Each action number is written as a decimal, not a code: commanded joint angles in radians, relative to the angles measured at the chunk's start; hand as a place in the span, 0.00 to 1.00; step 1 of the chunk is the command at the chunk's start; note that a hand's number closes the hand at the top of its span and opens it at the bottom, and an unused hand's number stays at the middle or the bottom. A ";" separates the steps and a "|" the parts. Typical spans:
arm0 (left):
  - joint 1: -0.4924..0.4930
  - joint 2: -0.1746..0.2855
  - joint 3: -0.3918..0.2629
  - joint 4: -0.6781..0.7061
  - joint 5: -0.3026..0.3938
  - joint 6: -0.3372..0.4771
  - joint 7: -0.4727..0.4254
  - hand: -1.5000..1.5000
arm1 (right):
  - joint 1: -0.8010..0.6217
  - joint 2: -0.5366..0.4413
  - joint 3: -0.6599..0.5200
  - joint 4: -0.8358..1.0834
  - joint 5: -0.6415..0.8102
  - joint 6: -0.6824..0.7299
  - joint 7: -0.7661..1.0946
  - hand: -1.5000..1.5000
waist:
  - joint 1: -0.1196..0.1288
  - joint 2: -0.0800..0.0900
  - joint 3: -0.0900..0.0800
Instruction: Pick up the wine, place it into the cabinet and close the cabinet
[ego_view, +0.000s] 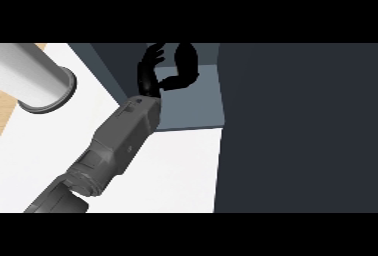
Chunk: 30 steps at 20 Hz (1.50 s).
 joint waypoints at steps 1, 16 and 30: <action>-0.064 0.026 -0.002 0.073 -0.029 0.015 0.040 0.00 | 0.018 0.009 0.028 -0.120 -0.072 -0.011 0.061 0.00 | 0.003 0.001 -0.001; -0.079 0.045 0.025 0.091 -0.055 -0.046 -0.019 0.00 | 0.058 -0.015 -0.006 -0.168 -0.121 0.024 0.062 0.00 | -0.002 0.002 -0.001; -0.016 -0.018 0.072 -0.059 -0.061 -0.190 -0.176 0.00 | 0.101 0.004 0.008 -0.171 -0.102 0.002 0.065 0.00 | 0.043 -0.015 0.000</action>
